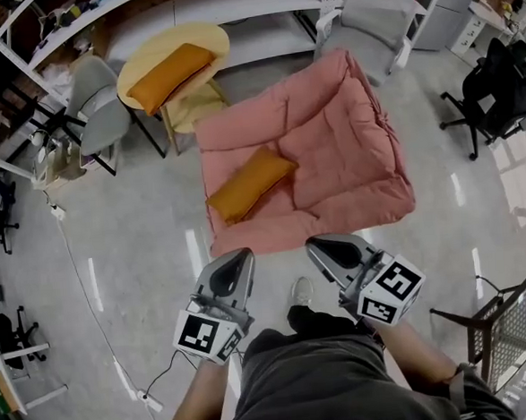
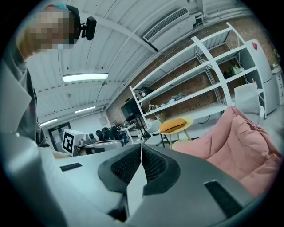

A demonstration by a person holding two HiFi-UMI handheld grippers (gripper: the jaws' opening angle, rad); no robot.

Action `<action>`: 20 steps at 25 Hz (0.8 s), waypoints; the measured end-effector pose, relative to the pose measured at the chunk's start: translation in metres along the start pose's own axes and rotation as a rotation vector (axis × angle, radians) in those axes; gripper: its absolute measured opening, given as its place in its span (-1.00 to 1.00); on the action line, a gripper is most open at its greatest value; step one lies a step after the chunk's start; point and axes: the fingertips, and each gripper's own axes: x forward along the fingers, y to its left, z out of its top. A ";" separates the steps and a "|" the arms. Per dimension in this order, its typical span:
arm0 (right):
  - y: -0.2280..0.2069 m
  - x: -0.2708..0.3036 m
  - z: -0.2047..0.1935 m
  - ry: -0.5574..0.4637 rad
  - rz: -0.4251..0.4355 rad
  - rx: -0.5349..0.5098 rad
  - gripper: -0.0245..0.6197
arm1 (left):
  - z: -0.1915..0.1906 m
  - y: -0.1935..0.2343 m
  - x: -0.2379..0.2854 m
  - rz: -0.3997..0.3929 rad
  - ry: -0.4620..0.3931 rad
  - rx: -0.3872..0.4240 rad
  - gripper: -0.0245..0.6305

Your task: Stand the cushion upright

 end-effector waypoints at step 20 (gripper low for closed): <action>-0.141 0.116 -0.022 0.101 -0.094 0.106 -0.87 | -0.106 0.177 0.136 0.013 0.214 -0.055 -0.89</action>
